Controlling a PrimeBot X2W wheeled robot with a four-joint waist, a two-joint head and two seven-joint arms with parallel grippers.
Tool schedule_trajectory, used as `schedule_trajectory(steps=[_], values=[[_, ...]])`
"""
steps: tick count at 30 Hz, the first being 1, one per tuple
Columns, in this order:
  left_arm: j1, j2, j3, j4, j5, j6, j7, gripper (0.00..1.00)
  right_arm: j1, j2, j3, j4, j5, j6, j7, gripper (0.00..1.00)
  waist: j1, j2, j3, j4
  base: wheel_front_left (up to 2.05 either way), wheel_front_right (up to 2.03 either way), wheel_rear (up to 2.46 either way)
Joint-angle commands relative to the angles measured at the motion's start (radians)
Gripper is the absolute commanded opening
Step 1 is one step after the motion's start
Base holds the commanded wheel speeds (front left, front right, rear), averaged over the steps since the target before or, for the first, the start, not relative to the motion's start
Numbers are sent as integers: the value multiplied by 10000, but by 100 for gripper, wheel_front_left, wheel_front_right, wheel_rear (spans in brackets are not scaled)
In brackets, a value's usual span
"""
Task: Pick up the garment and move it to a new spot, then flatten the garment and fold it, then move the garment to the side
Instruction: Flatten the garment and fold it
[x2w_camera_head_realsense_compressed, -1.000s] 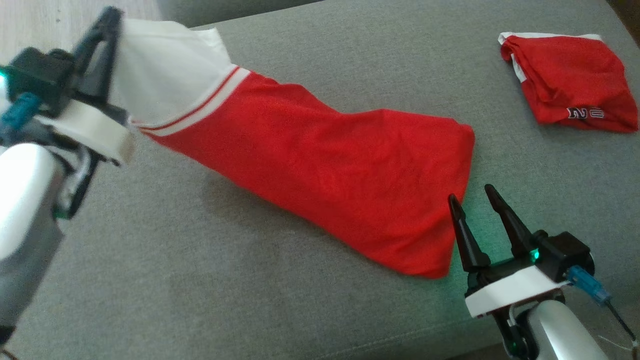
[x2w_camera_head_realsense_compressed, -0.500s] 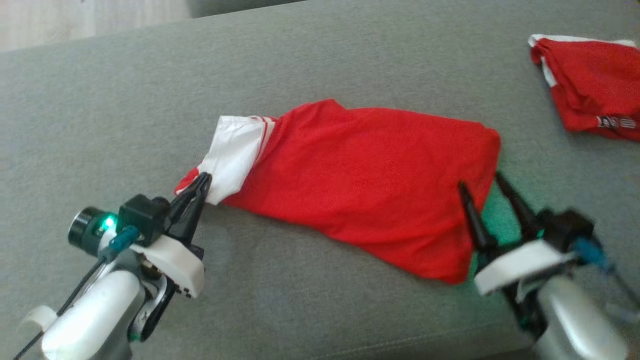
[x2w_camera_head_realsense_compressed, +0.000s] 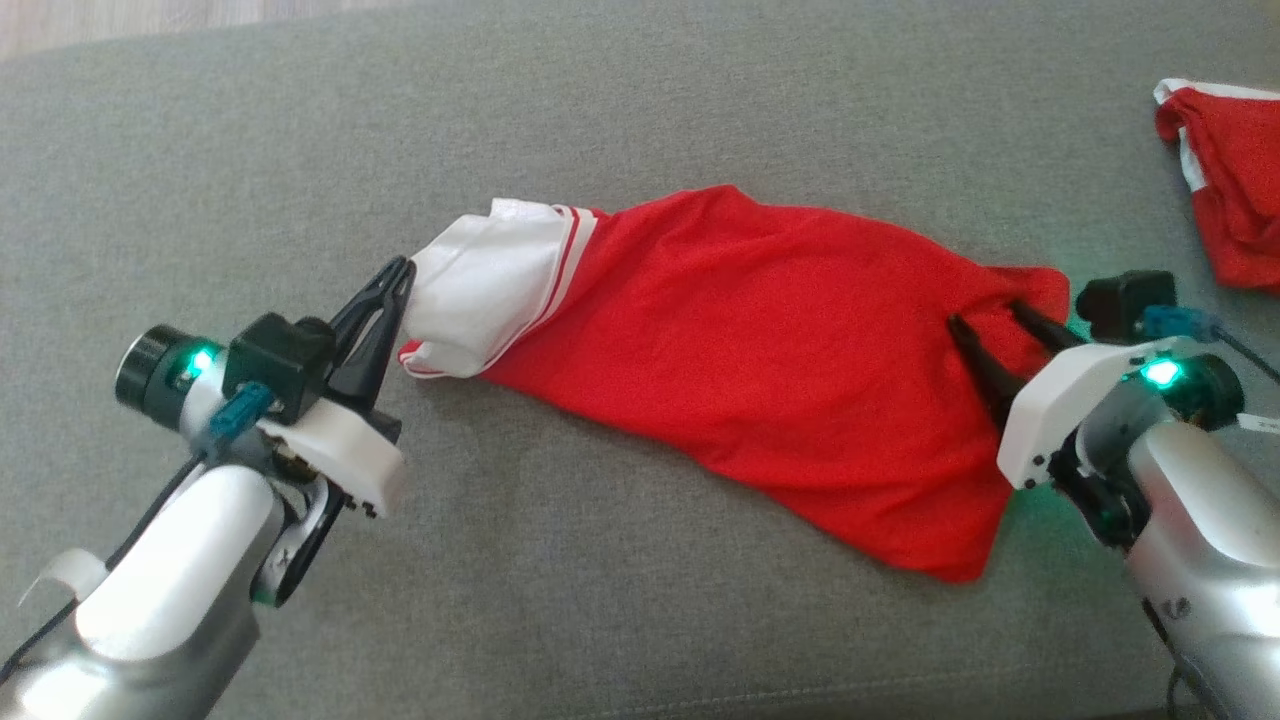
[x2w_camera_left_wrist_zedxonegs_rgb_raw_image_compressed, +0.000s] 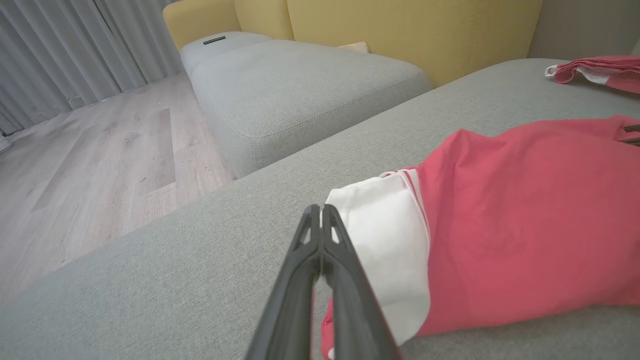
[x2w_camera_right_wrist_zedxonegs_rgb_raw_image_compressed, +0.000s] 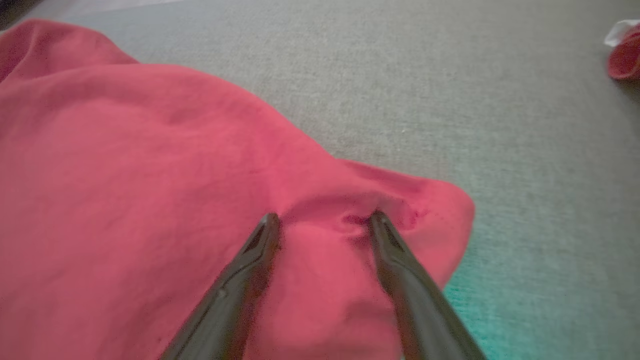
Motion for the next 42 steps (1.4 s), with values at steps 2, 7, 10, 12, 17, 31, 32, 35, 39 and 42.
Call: schedule_trajectory(steps=[2,7,10,12,17,31,32,35,39,42], values=[[-660,269,504,-124,127,-64,-139,0,-584,-424,576,-286,351,-9,-293,0,0,0,66,19,0,0,0],[-1035,333,668,-99,358,-42,-180,0,-1809,-841,817,-118,-153,-9,-2241,0,0,0,55,-150,0,0,0],[-1124,341,816,-151,446,19,-196,0,-2487,-961,585,-54,-1055,-9,-3284,0,0,0,-22,-235,0,0,0],[-1094,338,890,-173,461,34,-201,0,-2526,-925,402,-326,-1569,-9,-3487,0,0,0,-70,-266,0,0,0],[-809,246,1030,-336,497,71,-207,0,-900,-723,541,-1391,-2523,-9,-3516,0,0,0,-115,-269,0,0,0],[-8,209,1578,-493,620,75,-209,0,4089,425,147,-4360,-2604,-9,-2248,100,0,0,-263,-406,0,0,0],[45,215,1617,-509,639,79,-209,0,4243,462,-29,-4723,-2556,-9,-2214,100,0,0,-274,-413,0,0,0],[210,214,1721,-572,697,95,-209,0,4464,635,-739,-5857,-2165,-9,-2213,100,0,0,-299,-440,0,0,0],[370,112,1804,-634,781,93,-210,0,4073,625,-1434,-6340,-1667,-9,-1626,100,0,0,-247,-387,0,0,0],[345,12,1780,-629,877,22,-210,0,3300,693,-1831,-5794,-1225,-9,-1040,100,0,0,-101,-262,0,0,0]])
